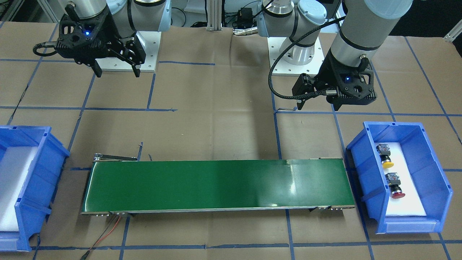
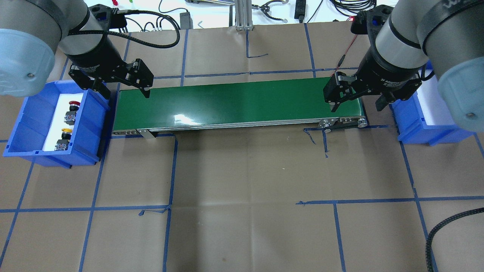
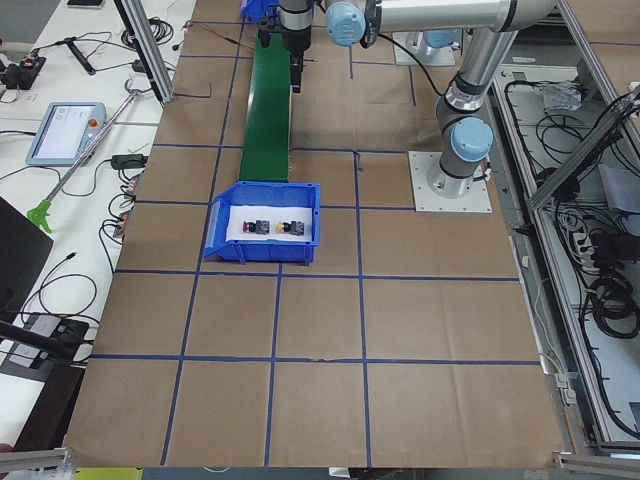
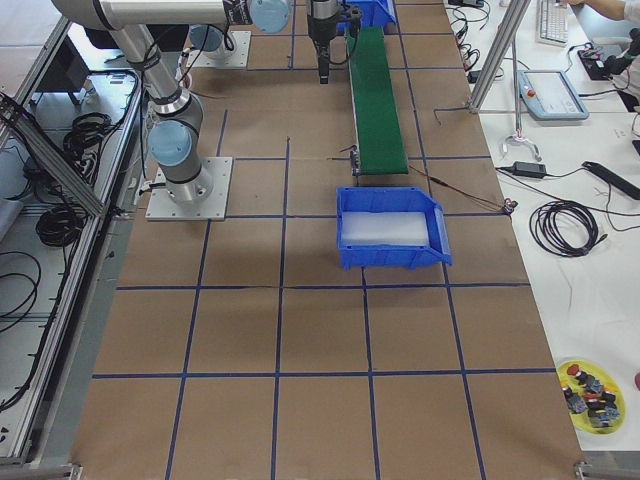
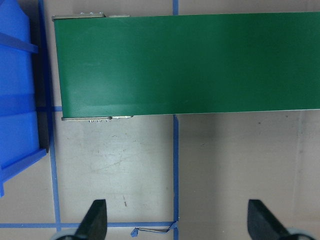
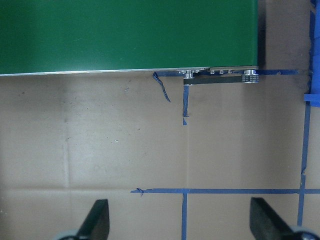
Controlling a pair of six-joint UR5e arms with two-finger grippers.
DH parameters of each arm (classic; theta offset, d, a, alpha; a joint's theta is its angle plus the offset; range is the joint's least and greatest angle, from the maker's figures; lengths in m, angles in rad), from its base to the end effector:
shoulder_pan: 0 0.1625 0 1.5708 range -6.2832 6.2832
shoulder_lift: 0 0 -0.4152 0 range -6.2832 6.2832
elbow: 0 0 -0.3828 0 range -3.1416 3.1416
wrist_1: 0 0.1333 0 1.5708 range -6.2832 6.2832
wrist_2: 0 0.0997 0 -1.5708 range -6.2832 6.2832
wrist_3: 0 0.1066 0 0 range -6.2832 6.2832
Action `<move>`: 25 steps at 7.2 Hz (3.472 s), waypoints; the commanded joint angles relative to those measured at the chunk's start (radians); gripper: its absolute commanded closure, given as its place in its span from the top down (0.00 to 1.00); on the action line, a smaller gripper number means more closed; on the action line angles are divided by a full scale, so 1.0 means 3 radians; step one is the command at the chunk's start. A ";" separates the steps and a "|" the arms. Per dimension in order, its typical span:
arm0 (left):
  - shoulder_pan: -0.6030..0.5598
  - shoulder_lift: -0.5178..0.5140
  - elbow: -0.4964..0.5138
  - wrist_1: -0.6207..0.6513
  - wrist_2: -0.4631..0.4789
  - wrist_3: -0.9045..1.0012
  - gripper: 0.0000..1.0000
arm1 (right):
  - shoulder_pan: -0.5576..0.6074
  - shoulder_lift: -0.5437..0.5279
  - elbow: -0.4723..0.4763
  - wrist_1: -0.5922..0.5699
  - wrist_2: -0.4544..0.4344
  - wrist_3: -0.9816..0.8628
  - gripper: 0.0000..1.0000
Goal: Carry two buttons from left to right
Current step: 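Move the left gripper over the blue bin holding the buttons, then lower the left gripper into the bin and grasp the yellow button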
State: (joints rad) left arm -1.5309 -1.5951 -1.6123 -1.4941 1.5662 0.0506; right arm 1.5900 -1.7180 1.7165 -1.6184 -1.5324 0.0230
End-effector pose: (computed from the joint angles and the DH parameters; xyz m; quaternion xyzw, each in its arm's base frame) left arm -0.1140 -0.4979 0.4469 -0.0054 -1.0000 0.0055 0.0020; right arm 0.1456 -0.4240 0.4723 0.0014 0.9995 -0.0241 0.0197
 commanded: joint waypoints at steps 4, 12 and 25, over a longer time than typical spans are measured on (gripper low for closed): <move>0.0000 -0.0011 0.0000 0.0000 0.0000 0.0005 1.00 | -0.0003 0.0000 -0.0005 0.0000 -0.0005 0.0000 1.00; 0.0458 -0.0031 0.0015 0.0016 -0.0010 0.0566 1.00 | -0.0013 0.0000 -0.0005 0.0000 -0.0016 0.0000 1.00; 0.1953 -0.0614 -0.0010 0.0485 0.0010 0.1795 0.99 | 0.0007 0.0000 -0.0005 0.0000 -0.0021 0.0000 1.00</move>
State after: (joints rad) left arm -0.9442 -1.7550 -1.6143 -1.3802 1.5704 0.5850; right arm 1.5915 -1.7180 1.7149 -1.6179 -1.5384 0.0230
